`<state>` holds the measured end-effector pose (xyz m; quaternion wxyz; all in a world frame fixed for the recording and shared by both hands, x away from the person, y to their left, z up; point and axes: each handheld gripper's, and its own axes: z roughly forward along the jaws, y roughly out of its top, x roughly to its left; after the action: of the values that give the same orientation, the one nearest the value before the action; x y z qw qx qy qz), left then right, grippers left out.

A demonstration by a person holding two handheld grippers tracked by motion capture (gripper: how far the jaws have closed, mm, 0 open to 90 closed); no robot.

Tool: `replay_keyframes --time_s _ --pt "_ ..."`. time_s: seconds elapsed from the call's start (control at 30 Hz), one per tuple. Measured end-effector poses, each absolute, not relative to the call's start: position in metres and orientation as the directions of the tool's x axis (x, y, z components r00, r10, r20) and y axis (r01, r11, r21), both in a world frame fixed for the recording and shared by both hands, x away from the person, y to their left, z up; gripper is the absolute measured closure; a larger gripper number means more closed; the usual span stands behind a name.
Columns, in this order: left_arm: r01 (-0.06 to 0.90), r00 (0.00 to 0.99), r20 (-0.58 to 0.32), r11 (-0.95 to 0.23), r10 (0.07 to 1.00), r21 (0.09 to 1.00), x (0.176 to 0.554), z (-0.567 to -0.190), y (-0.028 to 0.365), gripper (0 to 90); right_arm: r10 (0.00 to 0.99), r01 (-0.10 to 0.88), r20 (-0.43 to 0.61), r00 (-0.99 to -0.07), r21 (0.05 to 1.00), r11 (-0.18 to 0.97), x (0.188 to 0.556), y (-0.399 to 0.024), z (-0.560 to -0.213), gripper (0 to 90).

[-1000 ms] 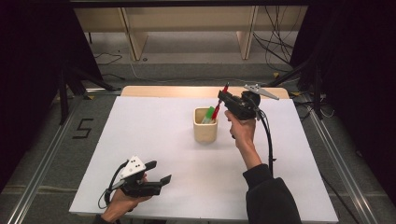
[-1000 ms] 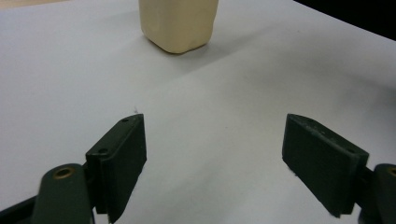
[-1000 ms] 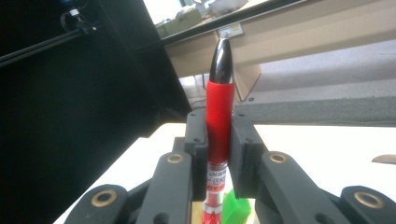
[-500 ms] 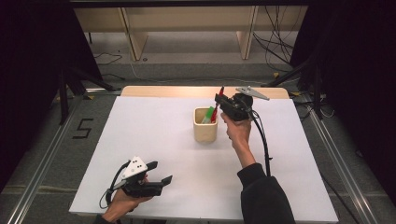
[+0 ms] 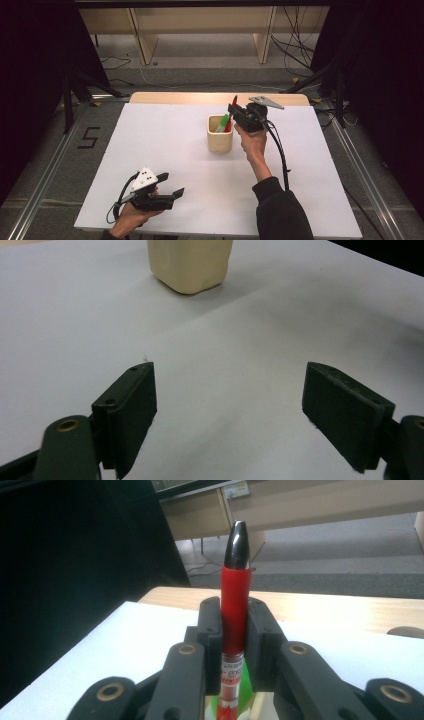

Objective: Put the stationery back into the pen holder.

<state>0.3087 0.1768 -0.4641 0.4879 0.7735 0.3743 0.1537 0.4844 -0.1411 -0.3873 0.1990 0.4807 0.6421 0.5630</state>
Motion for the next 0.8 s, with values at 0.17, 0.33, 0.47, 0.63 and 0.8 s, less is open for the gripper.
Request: replay_keyframes --time_s 0.17,0.33,0.47,0.63,0.8 --pt "0.429 0.672 -0.127 -0.244 0.73 0.87 0.309 -0.464 0.177 21.4 0.842 0.402 0.291 -0.455 0.91 -0.097 0.484 -0.141 -0.392 79.4" --pt "0.429 0.671 -0.128 -0.243 0.73 0.87 0.309 -0.464 0.178 21.4 0.842 0.409 0.291 -0.453 0.908 -0.094 0.484 -0.141 -0.397 79.1" --pt "0.43 0.672 -0.126 -0.245 0.73 0.869 0.309 -0.464 0.177 21.4 0.842 0.424 0.295 -0.452 0.901 -0.088 0.483 -0.141 -0.4 78.0" --pt "0.431 0.672 -0.129 -0.244 0.729 0.869 0.309 -0.465 0.177 21.4 0.822 0.46 0.338 -0.457 0.881 -0.106 0.483 -0.144 -0.402 53.9" --pt "0.433 0.67 -0.131 -0.241 0.731 0.869 0.309 -0.465 0.177 21.4 0.808 0.444 0.375 -0.454 0.882 -0.16 0.479 -0.155 -0.392 42.9"
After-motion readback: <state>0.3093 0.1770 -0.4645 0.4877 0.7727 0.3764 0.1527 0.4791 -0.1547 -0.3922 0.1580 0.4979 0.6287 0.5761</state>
